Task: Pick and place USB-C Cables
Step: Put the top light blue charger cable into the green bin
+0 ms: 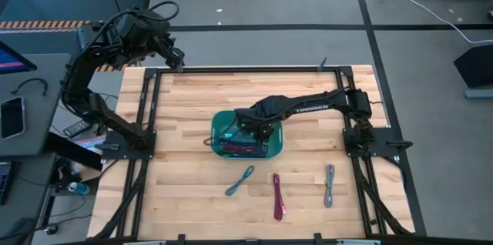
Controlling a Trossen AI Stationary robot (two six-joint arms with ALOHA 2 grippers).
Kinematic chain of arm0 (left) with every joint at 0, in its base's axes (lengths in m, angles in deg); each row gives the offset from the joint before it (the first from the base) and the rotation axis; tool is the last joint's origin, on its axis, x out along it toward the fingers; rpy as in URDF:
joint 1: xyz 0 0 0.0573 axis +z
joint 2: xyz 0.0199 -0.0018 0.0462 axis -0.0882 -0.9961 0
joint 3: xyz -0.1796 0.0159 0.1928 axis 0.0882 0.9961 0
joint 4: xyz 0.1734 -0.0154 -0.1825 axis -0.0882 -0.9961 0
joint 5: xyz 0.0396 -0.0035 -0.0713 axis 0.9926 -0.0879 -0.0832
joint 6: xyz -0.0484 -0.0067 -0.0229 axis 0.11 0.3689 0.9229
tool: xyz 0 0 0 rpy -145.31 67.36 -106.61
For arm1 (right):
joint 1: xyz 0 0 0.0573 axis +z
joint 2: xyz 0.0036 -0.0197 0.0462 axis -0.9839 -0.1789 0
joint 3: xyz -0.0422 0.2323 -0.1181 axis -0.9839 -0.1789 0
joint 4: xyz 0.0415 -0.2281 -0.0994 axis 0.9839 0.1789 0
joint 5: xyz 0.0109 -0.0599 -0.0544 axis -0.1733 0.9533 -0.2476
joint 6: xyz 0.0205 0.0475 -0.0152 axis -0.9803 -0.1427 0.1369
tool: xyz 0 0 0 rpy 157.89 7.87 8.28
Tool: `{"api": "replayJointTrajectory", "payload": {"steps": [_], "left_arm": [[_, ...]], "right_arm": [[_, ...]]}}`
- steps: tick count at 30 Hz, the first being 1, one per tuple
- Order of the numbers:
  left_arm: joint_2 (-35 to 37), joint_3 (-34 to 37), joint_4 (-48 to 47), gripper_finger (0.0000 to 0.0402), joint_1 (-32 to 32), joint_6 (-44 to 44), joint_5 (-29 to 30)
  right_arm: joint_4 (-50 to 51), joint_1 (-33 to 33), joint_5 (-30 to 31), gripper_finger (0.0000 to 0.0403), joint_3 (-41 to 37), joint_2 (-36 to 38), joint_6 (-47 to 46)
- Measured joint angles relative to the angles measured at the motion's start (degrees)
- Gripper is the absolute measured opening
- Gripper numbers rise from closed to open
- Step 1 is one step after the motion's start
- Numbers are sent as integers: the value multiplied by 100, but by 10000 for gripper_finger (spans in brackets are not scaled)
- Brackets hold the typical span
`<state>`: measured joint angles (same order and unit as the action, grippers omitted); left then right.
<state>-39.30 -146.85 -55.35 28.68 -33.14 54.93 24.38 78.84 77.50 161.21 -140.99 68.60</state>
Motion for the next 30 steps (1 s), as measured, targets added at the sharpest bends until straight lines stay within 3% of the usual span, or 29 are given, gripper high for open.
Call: {"api": "replayJointTrajectory", "payload": {"steps": [14,30], "left_arm": [[0,0,-2,105,0,2,0],[0,0,-2,105,-1,20,-1]], "right_arm": [[-918,-375,-45,15,-965,22,-104],[-1083,-231,-146,15,-1052,0,71]]}}
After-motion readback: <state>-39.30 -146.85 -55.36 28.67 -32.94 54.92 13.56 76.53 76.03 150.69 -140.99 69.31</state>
